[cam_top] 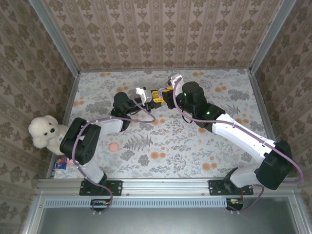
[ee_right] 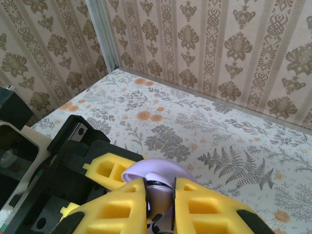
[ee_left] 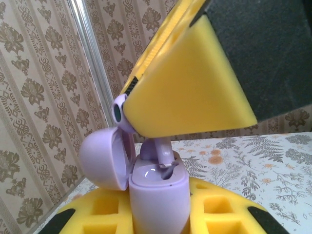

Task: Insert the wireless bluetooth earbuds into the charging case

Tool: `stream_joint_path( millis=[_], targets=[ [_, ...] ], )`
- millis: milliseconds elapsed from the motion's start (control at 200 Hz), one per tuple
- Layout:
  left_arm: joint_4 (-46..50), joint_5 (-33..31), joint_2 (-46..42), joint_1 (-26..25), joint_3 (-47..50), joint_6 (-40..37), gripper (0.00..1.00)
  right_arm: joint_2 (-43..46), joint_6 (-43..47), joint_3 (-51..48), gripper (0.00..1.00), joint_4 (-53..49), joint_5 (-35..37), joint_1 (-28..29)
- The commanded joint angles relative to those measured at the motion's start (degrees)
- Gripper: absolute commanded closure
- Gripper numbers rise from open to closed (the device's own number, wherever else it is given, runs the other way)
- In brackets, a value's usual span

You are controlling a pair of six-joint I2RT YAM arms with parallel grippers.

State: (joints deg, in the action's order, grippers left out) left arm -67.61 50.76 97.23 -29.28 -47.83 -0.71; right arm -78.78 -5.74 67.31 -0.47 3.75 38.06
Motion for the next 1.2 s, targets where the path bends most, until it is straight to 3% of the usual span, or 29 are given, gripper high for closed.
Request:
stream_joint_path(
  millis=[0,685,845,1195],
  targets=[
    [-0.06,0.14,-1.91,-0.52,-1.89,-0.67,1.0,-0.49,1.48,0.01,0.82,-1.25,-1.16,-0.27],
    [-0.5,-0.3,-0.95,-0.52,-2.35,0.1,1.0,-4.62,6.88,4.31,0.81,-6.61,-1.74,0.99],
    [-1.0,-0.44,-0.48,-0.52,-2.01,0.12,1.0,-4.46,5.2,6.36,0.66,-7.97,0.07,0.97],
    [-2.61,-1.01,0.68,-0.52,-1.23,0.72,1.0,-2.36,-0.15,11.47,0.43,-9.46,0.48,0.44]
  ],
)
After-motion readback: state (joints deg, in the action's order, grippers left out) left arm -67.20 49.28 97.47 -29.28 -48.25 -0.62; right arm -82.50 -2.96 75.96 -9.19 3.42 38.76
